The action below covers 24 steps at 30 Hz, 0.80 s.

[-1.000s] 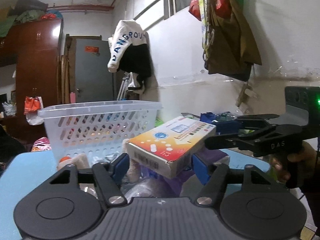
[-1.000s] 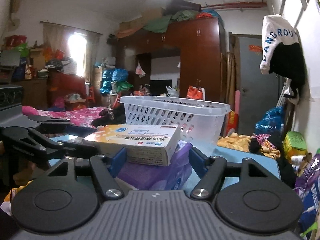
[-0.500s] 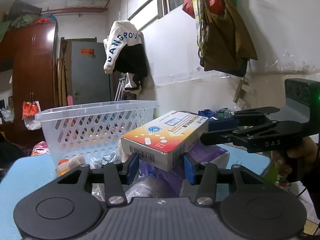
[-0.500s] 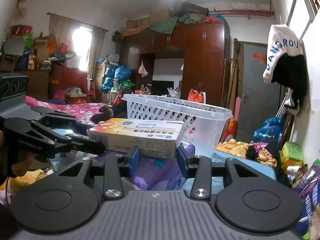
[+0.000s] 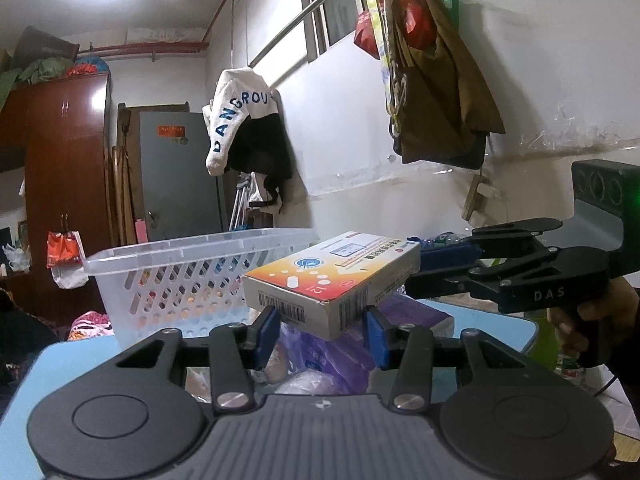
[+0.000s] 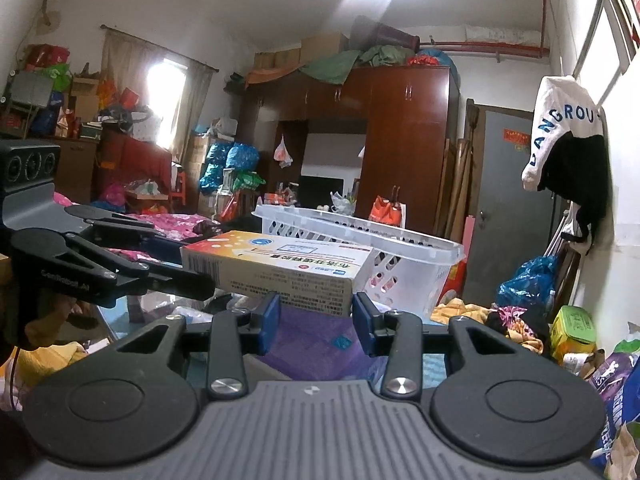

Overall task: Organize objects
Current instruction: 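Carry the medicine box over the white basket and open the left tool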

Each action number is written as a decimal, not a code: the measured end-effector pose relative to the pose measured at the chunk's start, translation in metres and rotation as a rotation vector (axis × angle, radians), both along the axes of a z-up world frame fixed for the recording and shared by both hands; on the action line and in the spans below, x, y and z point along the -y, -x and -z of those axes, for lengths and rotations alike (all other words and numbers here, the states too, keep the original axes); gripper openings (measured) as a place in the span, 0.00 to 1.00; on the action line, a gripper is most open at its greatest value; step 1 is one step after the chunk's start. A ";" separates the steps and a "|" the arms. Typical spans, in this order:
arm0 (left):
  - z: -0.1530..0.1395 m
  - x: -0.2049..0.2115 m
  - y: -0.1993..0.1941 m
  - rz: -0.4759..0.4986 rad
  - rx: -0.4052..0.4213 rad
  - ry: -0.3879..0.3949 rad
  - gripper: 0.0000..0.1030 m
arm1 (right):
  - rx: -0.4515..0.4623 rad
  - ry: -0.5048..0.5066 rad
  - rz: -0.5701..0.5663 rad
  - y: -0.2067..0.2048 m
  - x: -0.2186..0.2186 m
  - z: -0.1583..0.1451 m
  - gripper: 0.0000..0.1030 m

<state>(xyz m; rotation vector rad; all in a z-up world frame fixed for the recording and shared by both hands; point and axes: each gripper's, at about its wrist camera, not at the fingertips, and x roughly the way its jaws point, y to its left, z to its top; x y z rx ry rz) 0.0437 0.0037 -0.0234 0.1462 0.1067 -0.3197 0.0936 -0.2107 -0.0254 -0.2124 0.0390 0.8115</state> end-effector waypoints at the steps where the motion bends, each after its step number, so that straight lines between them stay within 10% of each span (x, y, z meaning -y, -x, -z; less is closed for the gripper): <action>1: -0.001 -0.001 0.000 -0.002 0.004 -0.002 0.48 | 0.003 -0.001 0.000 -0.002 -0.001 -0.002 0.43; 24: -0.110 -0.054 -0.138 -0.070 -0.050 -0.080 0.47 | -0.030 0.032 0.054 -0.104 -0.067 -0.060 0.40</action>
